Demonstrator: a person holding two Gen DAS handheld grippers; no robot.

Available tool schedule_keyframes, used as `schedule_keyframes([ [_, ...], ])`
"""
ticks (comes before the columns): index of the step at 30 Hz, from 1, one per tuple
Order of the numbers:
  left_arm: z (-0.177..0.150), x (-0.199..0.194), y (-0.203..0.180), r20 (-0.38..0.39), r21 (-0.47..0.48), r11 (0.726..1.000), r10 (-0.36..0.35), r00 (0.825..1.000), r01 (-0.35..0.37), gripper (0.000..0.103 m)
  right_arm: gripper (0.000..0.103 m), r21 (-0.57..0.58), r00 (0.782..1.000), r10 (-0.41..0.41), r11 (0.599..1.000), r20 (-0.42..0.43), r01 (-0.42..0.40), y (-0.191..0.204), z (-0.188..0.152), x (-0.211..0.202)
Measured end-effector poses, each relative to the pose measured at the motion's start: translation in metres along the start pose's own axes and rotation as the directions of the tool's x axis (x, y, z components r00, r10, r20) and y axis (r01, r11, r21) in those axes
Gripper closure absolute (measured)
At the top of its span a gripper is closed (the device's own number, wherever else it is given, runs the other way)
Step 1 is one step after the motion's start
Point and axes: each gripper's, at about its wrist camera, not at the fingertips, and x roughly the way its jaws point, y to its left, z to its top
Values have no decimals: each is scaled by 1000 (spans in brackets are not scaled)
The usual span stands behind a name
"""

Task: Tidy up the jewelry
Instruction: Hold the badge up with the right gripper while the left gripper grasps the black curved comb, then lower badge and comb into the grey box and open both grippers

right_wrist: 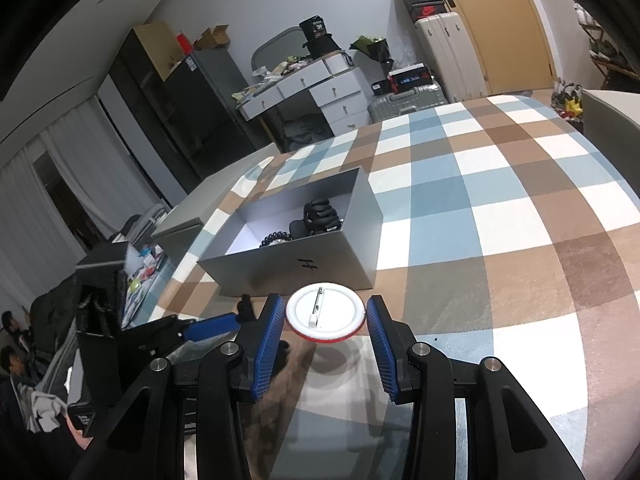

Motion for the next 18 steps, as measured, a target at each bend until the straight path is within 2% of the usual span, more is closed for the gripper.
schedule_keyframes([
  [8,10,-32,13,119,-27,999,40,992,-38,35,61,-15,999,27,1000,32,-26,12,15,-10],
  [18,32,-40,33,204,-56,998,21,979,-9,35,61,-84,998,57,995,37,-54,37,45,2],
])
